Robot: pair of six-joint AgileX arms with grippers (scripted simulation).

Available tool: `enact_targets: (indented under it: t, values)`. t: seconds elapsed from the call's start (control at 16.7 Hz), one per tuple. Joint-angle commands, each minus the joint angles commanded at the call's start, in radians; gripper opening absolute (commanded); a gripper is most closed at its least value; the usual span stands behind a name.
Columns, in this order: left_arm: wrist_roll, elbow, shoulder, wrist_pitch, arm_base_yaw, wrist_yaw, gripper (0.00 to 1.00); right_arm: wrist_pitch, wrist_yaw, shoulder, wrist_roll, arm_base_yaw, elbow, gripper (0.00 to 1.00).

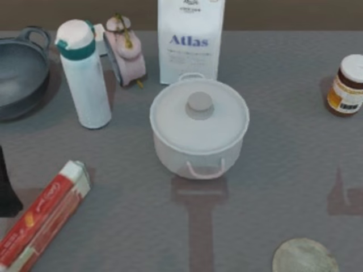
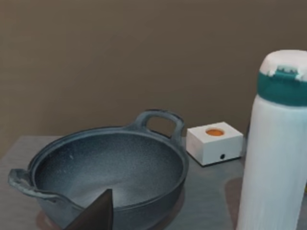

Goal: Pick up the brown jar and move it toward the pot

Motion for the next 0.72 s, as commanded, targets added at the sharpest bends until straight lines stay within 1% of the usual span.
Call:
enact_targets:
  t: [0.18, 0.36, 0.54, 0.72]
  values:
    - [0.0, 0.0, 0.0, 0.0, 0.0, 0.0, 1.0, -0.006, 0.0, 0.009, -0.001, -0.001, 0.009, 1.0]
    - [0.0, 0.0, 0.0, 0.0, 0.0, 0.0, 1.0, -0.064, 0.004, 0.095, -0.015, -0.007, 0.093, 1.0]
    - [0.0, 0.0, 0.0, 0.0, 0.0, 0.0, 1.0, -0.18, 0.008, 0.265, -0.046, -0.017, 0.25, 1.0]
    - [0.0, 0.0, 0.0, 0.0, 0.0, 0.0, 1.0, -0.339, 0.012, 0.503, -0.095, -0.028, 0.459, 1.0]
